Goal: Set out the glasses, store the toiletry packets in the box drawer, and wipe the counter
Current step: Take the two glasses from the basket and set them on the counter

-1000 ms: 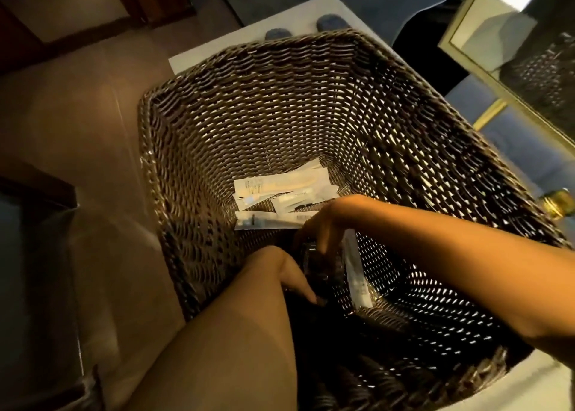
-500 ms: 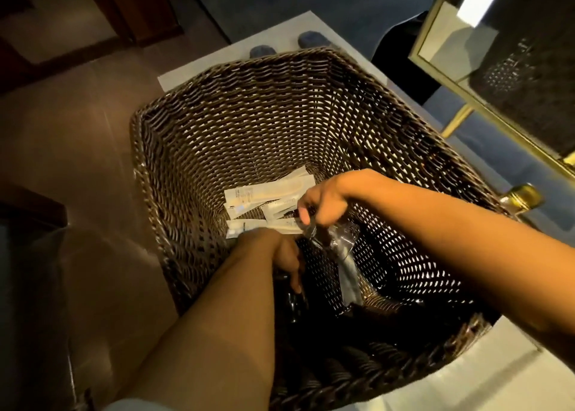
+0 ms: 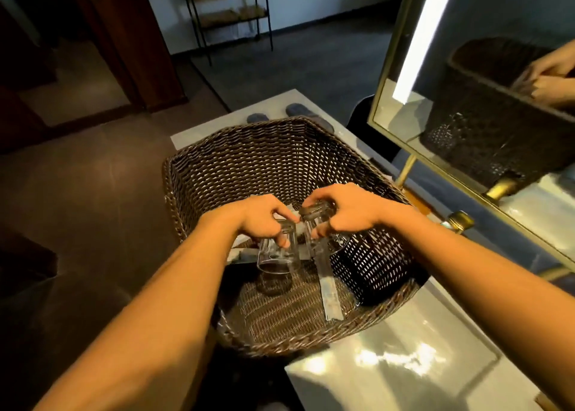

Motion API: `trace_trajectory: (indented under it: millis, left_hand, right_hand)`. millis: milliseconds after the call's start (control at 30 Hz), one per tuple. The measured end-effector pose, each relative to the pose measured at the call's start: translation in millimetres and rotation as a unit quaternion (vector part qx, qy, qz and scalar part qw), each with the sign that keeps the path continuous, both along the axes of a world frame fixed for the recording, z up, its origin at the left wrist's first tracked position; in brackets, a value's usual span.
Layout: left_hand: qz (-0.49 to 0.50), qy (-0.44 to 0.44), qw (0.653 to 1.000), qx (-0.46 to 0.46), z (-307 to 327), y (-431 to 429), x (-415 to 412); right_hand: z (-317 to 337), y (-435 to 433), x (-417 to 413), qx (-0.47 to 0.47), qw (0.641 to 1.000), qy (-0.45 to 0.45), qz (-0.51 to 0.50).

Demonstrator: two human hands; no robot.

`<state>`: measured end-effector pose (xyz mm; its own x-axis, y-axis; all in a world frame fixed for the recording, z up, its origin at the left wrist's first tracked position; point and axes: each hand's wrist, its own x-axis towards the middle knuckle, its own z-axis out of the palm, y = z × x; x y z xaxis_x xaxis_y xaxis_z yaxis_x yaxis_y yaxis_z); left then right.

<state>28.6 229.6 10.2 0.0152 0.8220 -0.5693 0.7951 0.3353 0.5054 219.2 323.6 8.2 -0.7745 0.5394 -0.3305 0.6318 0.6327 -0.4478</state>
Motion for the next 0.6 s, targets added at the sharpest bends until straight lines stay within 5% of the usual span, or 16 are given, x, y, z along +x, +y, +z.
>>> trace_trajectory:
  millis: [333, 600]
  left_hand:
    - [0.038, 0.052, 0.973, 0.222, 48, -55, 33]
    - [0.051, 0.037, 0.933, 0.354, 79, -85, 63]
  right_hand:
    - [38, -57, 62, 0.088, 0.954, 0.236, -0.161]
    - [59, -109, 115, 0.153, 0.902, 0.315, -0.254]
